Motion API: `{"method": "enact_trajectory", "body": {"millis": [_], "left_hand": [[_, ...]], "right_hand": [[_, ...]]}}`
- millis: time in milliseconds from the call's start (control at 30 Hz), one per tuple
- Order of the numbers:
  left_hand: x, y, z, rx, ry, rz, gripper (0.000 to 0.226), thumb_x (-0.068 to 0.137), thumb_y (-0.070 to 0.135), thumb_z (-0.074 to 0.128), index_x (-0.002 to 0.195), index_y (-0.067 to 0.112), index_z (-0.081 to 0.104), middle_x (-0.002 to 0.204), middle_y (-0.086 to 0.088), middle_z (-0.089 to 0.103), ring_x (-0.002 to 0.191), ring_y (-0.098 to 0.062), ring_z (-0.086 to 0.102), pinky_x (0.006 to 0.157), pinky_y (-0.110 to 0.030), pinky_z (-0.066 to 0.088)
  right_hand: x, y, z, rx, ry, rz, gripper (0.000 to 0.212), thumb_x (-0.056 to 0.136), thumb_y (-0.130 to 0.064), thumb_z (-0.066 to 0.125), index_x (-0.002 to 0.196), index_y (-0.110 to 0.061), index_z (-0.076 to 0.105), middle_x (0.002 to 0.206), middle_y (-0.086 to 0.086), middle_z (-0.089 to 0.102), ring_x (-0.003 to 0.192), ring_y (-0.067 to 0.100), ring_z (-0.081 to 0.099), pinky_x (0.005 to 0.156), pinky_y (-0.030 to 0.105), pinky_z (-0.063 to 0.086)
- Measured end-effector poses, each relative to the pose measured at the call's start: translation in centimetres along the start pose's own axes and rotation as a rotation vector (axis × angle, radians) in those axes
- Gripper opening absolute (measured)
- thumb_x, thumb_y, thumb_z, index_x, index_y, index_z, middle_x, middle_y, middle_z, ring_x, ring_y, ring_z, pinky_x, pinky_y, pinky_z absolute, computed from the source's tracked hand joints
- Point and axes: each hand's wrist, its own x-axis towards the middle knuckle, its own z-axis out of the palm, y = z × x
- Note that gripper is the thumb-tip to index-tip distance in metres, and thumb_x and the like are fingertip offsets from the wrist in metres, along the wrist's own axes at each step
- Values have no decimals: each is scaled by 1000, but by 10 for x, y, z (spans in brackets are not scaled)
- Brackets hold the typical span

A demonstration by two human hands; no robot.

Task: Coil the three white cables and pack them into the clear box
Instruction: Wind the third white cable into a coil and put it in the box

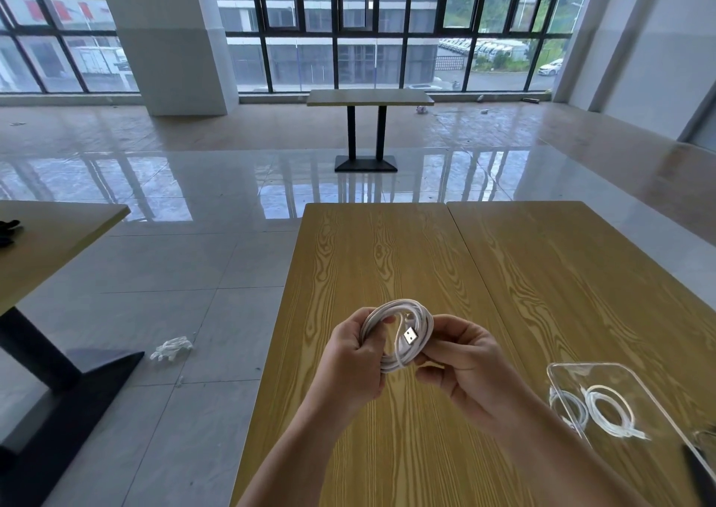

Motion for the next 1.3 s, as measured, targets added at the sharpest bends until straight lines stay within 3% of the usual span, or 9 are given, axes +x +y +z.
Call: {"method": "enact_trajectory", "body": {"millis": [167, 300, 367, 500, 633, 767, 1000, 1167, 1300], "left_hand": [[5, -7, -3, 261, 78, 40, 23, 103, 25, 45, 95, 31, 66, 70, -1, 65, 49, -2, 50, 44, -20, 41], [4, -7, 0, 433, 93, 85, 26, 104, 25, 41, 96, 28, 65, 73, 5, 66, 52, 1, 56, 44, -15, 41], [4, -8, 2, 468, 93, 101, 26, 105, 25, 40, 96, 26, 64, 73, 4, 65, 52, 0, 55, 45, -15, 41], [5, -10, 5, 364, 44, 84, 22, 102, 23, 44, 97, 31, 64, 71, 3, 63, 53, -6, 53, 49, -27, 49], [6, -9, 3, 234, -77, 50, 28, 94, 17, 56, 114, 34, 65, 84, -7, 69, 79, -30, 66, 74, -47, 59], [6, -5, -3, -73, -168, -39, 41, 81, 22, 66, 122, 22, 64, 101, -9, 74, 97, -28, 71, 88, -42, 59], [8, 3, 3, -12, -36, 0, 9, 90, 17, 70, 96, 17, 77, 85, -4, 77, 75, -16, 73, 65, -28, 57], [5, 2, 12, -125, 9, -103, 7, 90, 9, 68, 93, 7, 74, 84, -11, 77, 78, -26, 75, 67, -34, 61], [3, -1, 18, -160, -17, -171, 9, 91, 13, 68, 97, 7, 72, 88, -13, 77, 81, -30, 75, 72, -41, 61]], "right_hand": [[-2, 3, -6, 136, 52, 59, 28, 87, 7, 48, 112, -4, 56, 82, 20, 69, 68, 26, 68, 61, 37, 59], [-5, 6, -4, -138, 90, -9, 40, 84, -13, 72, 119, -19, 52, 87, 10, 75, 79, 25, 71, 71, 40, 58], [-7, 8, -1, -319, 161, -49, 36, 86, -17, 73, 115, -27, 53, 88, 6, 77, 84, 24, 74, 77, 40, 59], [-7, 5, 2, -354, 212, -110, 20, 93, -13, 66, 109, -21, 55, 80, 6, 77, 76, 23, 75, 68, 33, 59], [-6, 3, -2, -372, 205, -97, 16, 95, -10, 63, 108, -16, 56, 81, 9, 77, 74, 26, 76, 65, 35, 60], [-5, 2, -3, -416, 148, -84, 16, 95, -14, 64, 107, -18, 55, 85, 10, 78, 78, 26, 77, 71, 40, 61], [-3, 3, -6, -435, 45, -82, 22, 94, -10, 66, 110, -18, 53, 88, 12, 77, 82, 27, 77, 71, 35, 60], [-3, 9, -12, -439, 66, -116, 32, 92, -8, 67, 112, -27, 51, 94, 17, 74, 82, 29, 76, 72, 37, 61], [-7, 12, -16, -520, 82, -163, 26, 93, -10, 66, 108, -30, 59, 92, 12, 74, 80, 28, 76, 74, 47, 63]]}}
